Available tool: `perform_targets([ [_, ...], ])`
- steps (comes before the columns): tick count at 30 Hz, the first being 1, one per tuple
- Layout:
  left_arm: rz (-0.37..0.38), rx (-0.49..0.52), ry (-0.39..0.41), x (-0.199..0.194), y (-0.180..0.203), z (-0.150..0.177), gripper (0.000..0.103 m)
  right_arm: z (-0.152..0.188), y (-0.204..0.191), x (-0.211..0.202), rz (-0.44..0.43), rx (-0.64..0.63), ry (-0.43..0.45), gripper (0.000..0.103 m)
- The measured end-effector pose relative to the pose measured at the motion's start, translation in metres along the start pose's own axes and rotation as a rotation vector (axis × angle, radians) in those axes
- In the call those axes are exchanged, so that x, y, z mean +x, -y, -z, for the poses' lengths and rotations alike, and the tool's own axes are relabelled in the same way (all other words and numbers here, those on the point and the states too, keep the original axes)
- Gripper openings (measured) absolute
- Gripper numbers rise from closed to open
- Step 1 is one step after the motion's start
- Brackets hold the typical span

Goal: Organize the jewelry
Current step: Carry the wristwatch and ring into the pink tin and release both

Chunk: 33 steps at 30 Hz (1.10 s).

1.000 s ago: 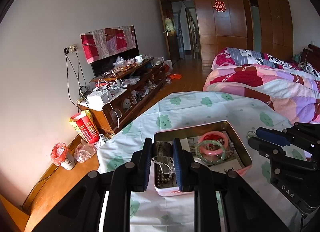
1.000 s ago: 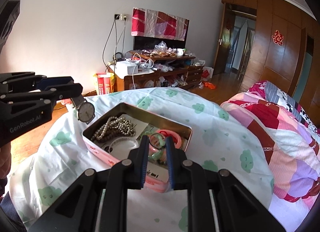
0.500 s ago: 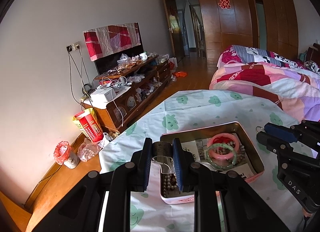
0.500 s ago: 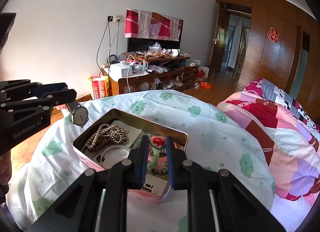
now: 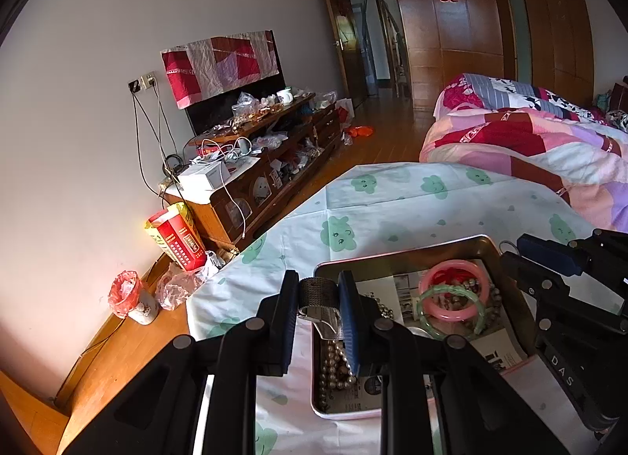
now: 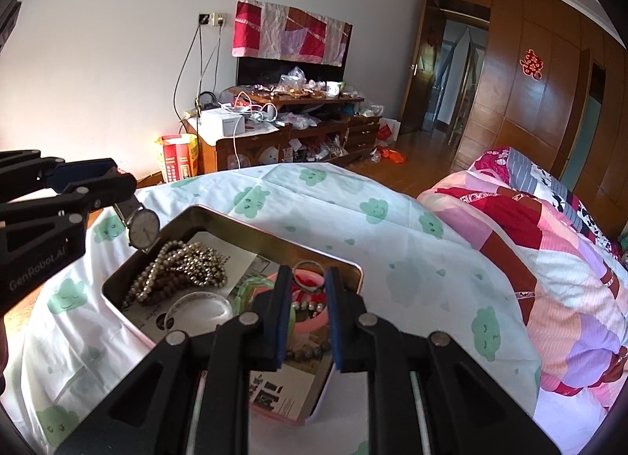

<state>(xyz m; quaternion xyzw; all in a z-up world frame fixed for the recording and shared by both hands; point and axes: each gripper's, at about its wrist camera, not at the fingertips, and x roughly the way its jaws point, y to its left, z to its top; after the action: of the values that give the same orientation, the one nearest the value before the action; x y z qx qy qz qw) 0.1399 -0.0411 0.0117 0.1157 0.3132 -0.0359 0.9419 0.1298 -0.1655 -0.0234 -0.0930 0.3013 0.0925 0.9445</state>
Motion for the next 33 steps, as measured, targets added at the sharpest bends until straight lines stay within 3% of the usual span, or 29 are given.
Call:
perform_targets([
  [18,-0.007,0.023,-0.078,0.040,0.008,0.013,0.021,-0.003,-0.014,0.037,0.016,-0.028,-0.063,0.018],
  [33,0.018,0.048,-0.078,0.044,0.016,0.018,0.022,0.006,-0.017,0.048,0.016,-0.040,-0.095,0.019],
])
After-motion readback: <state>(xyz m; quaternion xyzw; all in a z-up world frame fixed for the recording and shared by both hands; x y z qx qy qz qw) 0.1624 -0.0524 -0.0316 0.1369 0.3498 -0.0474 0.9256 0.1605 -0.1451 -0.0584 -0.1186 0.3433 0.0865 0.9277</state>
